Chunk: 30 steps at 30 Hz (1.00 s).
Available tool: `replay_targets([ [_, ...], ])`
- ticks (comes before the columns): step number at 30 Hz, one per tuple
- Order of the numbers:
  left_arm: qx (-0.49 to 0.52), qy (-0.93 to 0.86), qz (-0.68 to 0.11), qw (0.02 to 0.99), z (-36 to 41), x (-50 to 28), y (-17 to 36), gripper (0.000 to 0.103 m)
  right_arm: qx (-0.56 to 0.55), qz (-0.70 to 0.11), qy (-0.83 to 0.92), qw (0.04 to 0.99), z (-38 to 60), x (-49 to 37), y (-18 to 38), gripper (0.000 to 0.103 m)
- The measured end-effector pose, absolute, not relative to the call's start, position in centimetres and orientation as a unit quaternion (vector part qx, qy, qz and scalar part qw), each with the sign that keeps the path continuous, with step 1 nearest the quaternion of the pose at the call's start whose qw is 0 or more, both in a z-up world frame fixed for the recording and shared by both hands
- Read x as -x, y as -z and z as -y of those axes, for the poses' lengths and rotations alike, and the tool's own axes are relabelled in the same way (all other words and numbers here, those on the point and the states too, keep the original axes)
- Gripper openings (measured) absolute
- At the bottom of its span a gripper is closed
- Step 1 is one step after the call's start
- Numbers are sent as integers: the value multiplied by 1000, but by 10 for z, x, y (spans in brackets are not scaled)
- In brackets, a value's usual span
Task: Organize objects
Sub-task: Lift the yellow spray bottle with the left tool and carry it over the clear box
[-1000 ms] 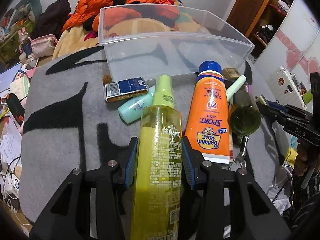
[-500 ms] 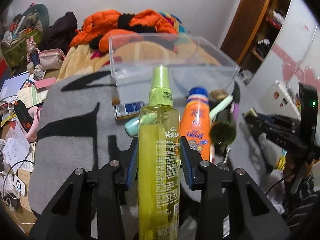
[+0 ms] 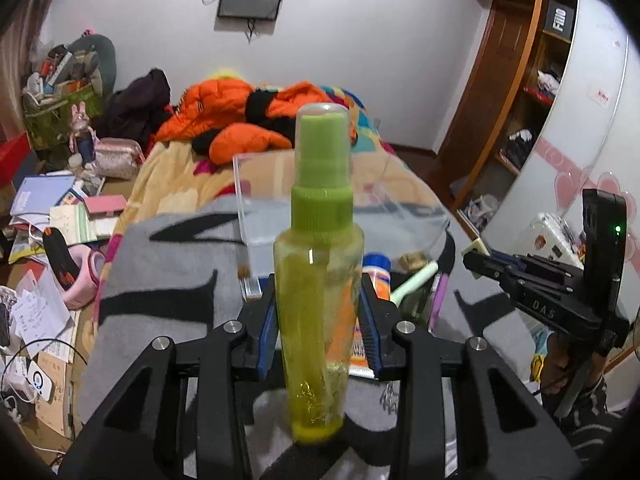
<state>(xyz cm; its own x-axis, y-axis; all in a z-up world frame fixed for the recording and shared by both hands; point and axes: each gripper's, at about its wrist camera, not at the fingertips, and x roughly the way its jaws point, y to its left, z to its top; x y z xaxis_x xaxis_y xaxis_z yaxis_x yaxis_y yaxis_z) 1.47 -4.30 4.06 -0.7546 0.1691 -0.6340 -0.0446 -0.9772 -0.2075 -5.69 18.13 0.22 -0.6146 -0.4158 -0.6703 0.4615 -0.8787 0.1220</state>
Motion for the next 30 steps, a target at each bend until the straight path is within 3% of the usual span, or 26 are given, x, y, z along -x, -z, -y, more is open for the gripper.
replay_targets([
  [30, 233, -968, 70, 67, 26, 47, -131, 31, -299, -30, 919, 256, -170, 110, -50, 15],
])
